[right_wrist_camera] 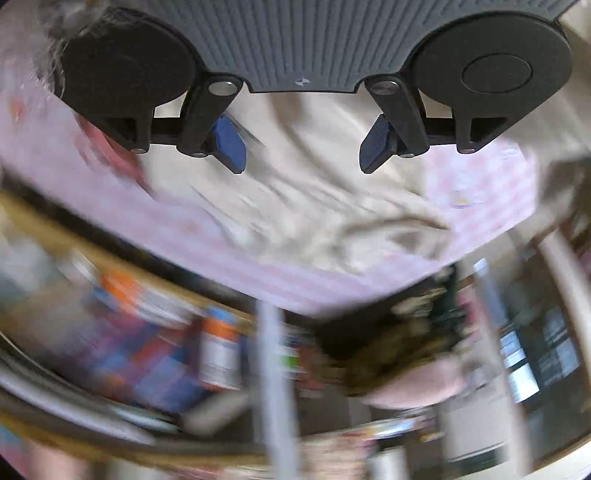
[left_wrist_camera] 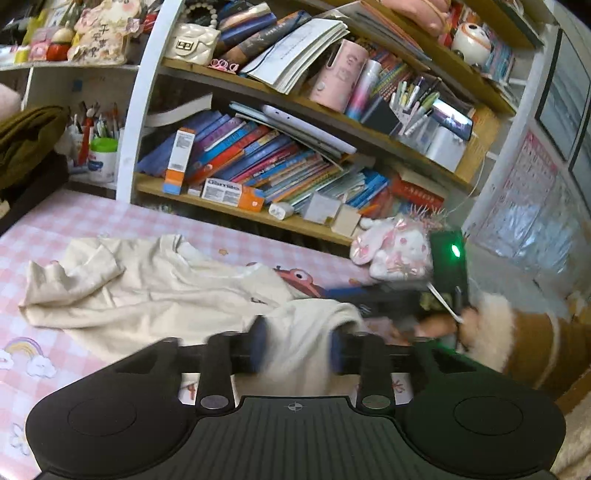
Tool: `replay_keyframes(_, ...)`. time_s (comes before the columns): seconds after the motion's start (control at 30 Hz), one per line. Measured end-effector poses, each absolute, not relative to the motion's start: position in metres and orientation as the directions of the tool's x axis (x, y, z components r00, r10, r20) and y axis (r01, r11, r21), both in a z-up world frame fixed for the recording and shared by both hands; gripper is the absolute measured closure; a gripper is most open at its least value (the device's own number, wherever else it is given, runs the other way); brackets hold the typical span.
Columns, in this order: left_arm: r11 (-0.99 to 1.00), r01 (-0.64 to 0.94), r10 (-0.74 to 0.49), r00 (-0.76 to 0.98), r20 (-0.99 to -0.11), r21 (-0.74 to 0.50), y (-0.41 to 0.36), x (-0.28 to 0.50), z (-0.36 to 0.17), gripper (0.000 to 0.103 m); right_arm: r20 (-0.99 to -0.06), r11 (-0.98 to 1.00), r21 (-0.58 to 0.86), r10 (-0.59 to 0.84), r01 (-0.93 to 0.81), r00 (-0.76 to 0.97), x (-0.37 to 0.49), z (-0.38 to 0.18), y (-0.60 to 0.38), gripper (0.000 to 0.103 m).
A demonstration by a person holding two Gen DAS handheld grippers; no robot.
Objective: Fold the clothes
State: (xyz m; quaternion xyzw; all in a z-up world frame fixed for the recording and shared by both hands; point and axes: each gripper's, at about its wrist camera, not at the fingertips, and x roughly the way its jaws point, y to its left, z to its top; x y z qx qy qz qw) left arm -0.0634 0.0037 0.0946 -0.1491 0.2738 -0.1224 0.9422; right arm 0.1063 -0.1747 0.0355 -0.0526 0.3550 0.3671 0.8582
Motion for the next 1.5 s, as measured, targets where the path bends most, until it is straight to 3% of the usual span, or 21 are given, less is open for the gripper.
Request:
replay_keyframes(0.07,0.919,0.184,-0.34,0.818,-0.465,-0.348,0.002,-0.066,0.099,0.044,-0.67,0.775,0.201,0.555,-0.599,0.492,0.099,0.02,-0.196,0.037)
replay_keyframes(0.13,0.905,0.232,-0.384,0.809,-0.446,-0.358,-0.003,-0.067,0.103,0.038,-0.693,0.819,0.229,0.517,-0.526,0.502,0.092,0.005,-0.216,0.038)
replay_keyframes(0.37,0.846,0.37,-0.51,0.773,-0.377,-0.385,-0.018,-0.081,0.118,0.032,-0.743,0.886,0.247,0.433,-0.391,0.511,0.067,-0.032,-0.242,0.039)
replay_keyframes(0.57,0.857,0.342,-0.488,0.779,-0.393,-0.385,0.008,-0.087,0.12,0.032,-0.743,0.922,0.244,0.377,-0.302,0.553,0.076,-0.039,-0.252,0.039)
replay_keyframes(0.8,0.92,0.228,-0.359,0.815,-0.455,-0.317,0.07,-0.044,0.096,0.031,-0.744,0.955,0.239,0.295,-0.173,0.6,0.09,-0.035,-0.259,0.04)
replay_keyframes(0.97,0.99,0.084,-0.135,0.817,-0.56,-0.115,0.114,0.03,0.07,0.032,-0.747,0.967,0.181,0.253,-0.178,0.615,0.114,-0.034,-0.241,0.04)
replay_keyframes(1.13,0.991,0.084,0.006,0.758,-0.652,0.107,0.124,0.094,0.032,0.032,-0.768,0.981,0.093,0.179,-0.169,0.615,0.141,-0.041,-0.215,0.043)
replay_keyframes(1.27,0.968,0.157,0.029,0.705,-0.709,0.196,0.12,0.126,0.0,0.032,-0.785,0.989,0.065,0.134,-0.135,0.605,0.147,-0.049,-0.203,0.051)
replay_keyframes(1.33,0.961,0.174,0.044,0.675,-0.736,0.217,0.118,0.141,-0.014,0.032,-0.795,0.99,0.068,0.128,-0.122,0.593,0.148,-0.052,-0.199,0.061)
replay_keyframes(1.4,0.955,0.17,0.078,0.649,-0.757,0.244,0.12,0.154,-0.027,0.032,-0.803,0.99,0.075,0.131,-0.12,0.582,0.149,-0.055,-0.195,0.081)
replay_keyframes(1.43,0.956,0.155,0.092,0.644,-0.76,0.248,0.125,0.156,-0.031,0.043,-0.802,0.99,0.075,0.132,-0.122,0.582,0.148,-0.055,-0.193,0.087)
replay_keyframes(1.47,0.958,0.14,0.106,0.638,-0.762,0.251,0.131,0.158,-0.036,0.074,-0.801,0.99,0.073,0.132,-0.124,0.585,0.149,-0.055,-0.192,0.093)
replay_keyframes(1.5,0.969,0.115,0.096,0.637,-0.765,0.217,0.141,0.158,-0.034,0.086,-0.797,0.991,0.066,0.125,-0.12,0.592,0.149,-0.053,-0.192,0.099)
